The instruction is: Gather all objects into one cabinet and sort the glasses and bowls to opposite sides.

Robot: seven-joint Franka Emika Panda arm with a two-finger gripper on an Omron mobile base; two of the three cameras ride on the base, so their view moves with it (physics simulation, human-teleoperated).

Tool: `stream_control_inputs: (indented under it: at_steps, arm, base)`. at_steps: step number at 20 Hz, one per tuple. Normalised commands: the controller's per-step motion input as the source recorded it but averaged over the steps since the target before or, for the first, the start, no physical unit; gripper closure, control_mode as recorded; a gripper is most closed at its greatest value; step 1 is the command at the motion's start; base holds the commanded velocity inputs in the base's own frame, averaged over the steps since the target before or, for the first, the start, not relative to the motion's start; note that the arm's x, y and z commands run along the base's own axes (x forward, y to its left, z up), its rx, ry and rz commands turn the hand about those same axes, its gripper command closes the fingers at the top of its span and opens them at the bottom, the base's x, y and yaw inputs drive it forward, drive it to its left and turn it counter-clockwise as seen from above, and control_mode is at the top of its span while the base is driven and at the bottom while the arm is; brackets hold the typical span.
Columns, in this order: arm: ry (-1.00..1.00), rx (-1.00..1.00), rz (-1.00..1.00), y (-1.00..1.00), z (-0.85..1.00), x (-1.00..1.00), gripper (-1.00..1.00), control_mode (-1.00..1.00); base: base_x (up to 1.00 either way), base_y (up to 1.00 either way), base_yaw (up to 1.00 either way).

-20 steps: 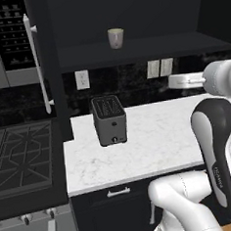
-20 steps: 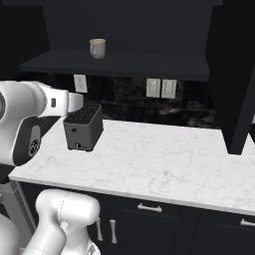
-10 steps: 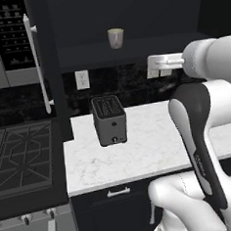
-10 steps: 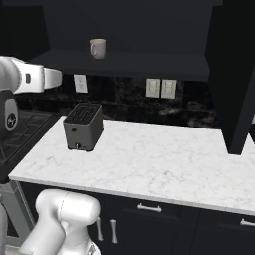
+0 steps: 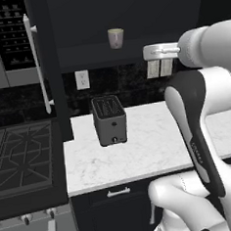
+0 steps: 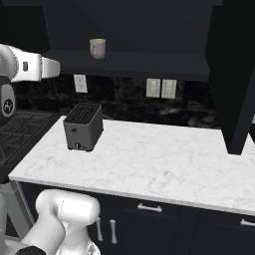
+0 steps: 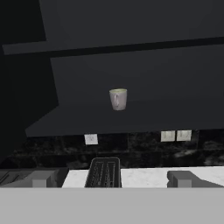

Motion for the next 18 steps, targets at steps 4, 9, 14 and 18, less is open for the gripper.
stream_control_inputs:
  at_steps: [4,9,14,18]
  arm:
    - [-0.04,0.00,0.00,0.00,0.01,0.58,-1.00,-1.00]
    - [-0.01,0.00,0.00,0.08,0.00,0.64,-1.00,-1.00]
    - [0.02,0.00,0.04,0.25,0.00,0.35,-1.00,-1.00]
    - [0.02,0.00,-0.09,0.00,0.12,0.52,-1.00,-1.00]
  base:
    - [0.00,0.00,0.00]
    - [0.00,0.00,0.00]
    - [0.00,0.00,0.00]
    - [0.00,0.00,0.00]
